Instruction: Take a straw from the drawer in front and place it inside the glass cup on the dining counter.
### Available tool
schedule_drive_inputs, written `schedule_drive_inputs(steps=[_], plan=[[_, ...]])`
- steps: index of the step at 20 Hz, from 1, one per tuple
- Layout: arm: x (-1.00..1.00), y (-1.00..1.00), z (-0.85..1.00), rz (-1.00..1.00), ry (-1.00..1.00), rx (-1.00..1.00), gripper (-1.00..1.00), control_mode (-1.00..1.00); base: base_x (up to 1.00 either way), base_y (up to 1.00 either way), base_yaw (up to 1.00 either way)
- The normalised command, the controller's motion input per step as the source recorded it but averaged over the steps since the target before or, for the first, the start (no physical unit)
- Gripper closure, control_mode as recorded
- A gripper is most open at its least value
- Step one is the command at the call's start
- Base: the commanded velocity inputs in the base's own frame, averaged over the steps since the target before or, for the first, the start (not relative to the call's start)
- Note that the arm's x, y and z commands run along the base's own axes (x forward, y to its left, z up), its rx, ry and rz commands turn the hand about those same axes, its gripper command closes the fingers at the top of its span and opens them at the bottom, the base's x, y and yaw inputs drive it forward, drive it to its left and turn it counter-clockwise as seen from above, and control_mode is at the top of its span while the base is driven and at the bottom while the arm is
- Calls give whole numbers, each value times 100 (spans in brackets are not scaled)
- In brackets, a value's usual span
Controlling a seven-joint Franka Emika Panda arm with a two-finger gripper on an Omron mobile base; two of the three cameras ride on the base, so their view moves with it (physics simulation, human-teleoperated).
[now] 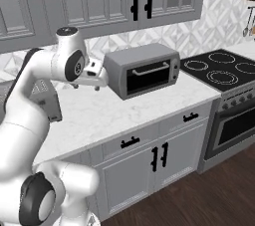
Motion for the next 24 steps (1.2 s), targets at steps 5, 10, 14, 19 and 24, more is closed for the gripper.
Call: schedule_drive_inputs(steps=[5,10,14,19,24], plan=[[-33,-98,-97,-14,-22,35,-100,-100,0,0,0],[-17,-100,-87,-13,-5,49,-100,-100,0,0,0],[-1,-84,-89,-4,0,53,-100,-100,0,0,0],[0,-49,-86,-14,0,58,-100,-100,0,0,0],[0,-41,-37,-3,2,33,-100,-100,0,0,0]])
